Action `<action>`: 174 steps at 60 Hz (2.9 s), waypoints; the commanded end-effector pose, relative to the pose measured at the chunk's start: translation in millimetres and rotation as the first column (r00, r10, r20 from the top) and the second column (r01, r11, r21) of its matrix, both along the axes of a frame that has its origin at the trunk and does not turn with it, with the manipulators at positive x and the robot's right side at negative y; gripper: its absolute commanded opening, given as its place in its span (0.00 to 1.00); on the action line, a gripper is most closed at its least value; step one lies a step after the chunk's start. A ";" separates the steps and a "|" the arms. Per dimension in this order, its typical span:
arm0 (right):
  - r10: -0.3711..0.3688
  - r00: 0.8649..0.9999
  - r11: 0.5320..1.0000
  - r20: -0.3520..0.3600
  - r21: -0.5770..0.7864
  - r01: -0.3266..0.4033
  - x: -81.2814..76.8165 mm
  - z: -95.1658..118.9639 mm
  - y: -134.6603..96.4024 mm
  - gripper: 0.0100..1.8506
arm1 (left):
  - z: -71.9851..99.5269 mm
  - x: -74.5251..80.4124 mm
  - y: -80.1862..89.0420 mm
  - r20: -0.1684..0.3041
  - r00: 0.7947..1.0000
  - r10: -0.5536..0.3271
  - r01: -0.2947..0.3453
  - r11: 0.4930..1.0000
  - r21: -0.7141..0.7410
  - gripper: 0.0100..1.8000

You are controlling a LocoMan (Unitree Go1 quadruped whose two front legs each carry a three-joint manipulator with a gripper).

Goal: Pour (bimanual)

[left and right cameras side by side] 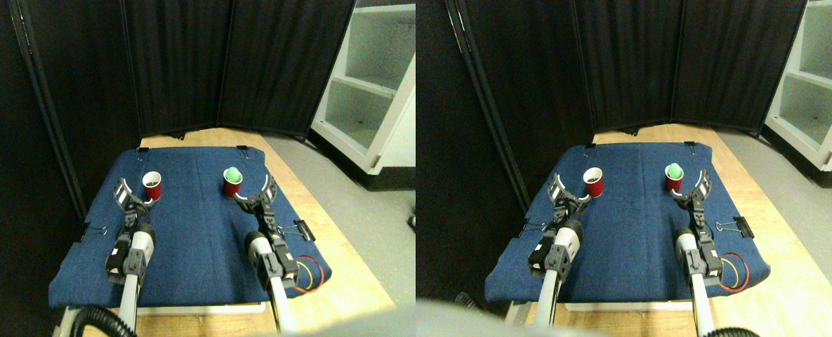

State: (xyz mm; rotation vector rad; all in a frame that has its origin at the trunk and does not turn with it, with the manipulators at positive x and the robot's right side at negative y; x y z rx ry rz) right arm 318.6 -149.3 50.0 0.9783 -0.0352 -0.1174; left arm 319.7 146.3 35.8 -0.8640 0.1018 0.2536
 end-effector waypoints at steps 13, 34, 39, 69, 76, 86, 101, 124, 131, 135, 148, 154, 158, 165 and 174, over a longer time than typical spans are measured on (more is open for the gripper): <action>-0.062 0.996 0.981 -0.065 0.181 0.073 23.6 -21.5 -5.6 0.51 | -24.8 19.6 10.9 -0.032 0.989 0.145 -0.149 0.961 -0.234 0.51; -0.068 0.993 0.959 -0.096 0.269 0.092 44.4 -41.5 -5.0 0.55 | -45.1 35.3 9.5 -0.069 0.977 0.200 -0.211 0.923 -0.321 0.43; -0.071 0.992 0.952 -0.106 0.288 0.099 46.8 -44.9 -3.3 0.55 | -47.6 37.9 6.7 -0.070 0.977 0.200 -0.211 0.918 -0.336 0.44; -0.049 0.993 0.935 -0.105 0.345 0.083 53.0 -49.9 12.9 0.62 | -47.8 43.2 -14.2 -0.162 0.978 0.132 -0.191 0.877 -0.441 0.66; -0.040 0.995 0.929 -0.096 0.363 0.073 54.0 -49.6 15.6 0.60 | -48.5 46.8 -14.0 -0.167 0.978 0.126 -0.188 0.876 -0.444 0.64; -0.051 0.993 0.936 -0.107 0.342 0.085 56.4 -50.3 18.4 0.60 | -52.7 54.5 -13.7 -0.172 0.978 0.119 -0.186 0.871 -0.454 0.65; -0.068 0.994 0.925 -0.090 0.367 0.096 60.4 -49.4 22.1 0.57 | -62.0 64.1 -16.2 -0.147 0.985 0.095 -0.159 0.837 -0.524 0.59; -0.110 0.989 0.900 -0.095 0.413 0.140 66.1 -54.6 16.5 0.59 | -69.6 68.8 -23.7 -0.137 0.985 0.105 -0.165 0.815 -0.556 0.60; -0.118 0.989 0.899 -0.094 0.412 0.146 67.3 -56.7 14.0 0.58 | -69.6 71.5 -23.7 -0.132 0.986 0.098 -0.156 0.808 -0.568 0.57; -0.117 0.988 0.900 -0.101 0.410 0.149 67.6 -57.7 12.8 0.59 | -69.7 73.0 -23.5 -0.135 0.987 0.092 -0.153 0.807 -0.570 0.59; -0.122 0.987 0.892 -0.103 0.426 0.154 70.6 -62.3 12.1 0.60 | -70.0 79.2 -22.5 -0.130 0.988 0.085 -0.146 0.796 -0.587 0.60; -0.126 0.987 0.882 -0.104 0.444 0.160 72.9 -63.2 12.0 0.61 | -69.2 81.9 -20.8 -0.126 0.988 0.094 -0.150 0.794 -0.590 0.60; -0.140 0.984 0.870 -0.111 0.460 0.175 74.1 -63.9 11.6 0.60 | -68.8 82.7 -20.0 -0.123 0.988 0.098 -0.152 0.798 -0.583 0.60; -0.162 0.980 0.862 -0.116 0.467 0.198 78.9 -66.1 9.5 0.56 | -69.1 84.9 -17.9 -0.122 0.989 0.079 -0.136 0.799 -0.586 0.62; -0.189 0.973 0.851 -0.130 0.473 0.228 85.4 -69.9 6.6 0.56 | -69.6 87.2 -19.0 -0.119 0.990 0.081 -0.135 0.799 -0.586 0.62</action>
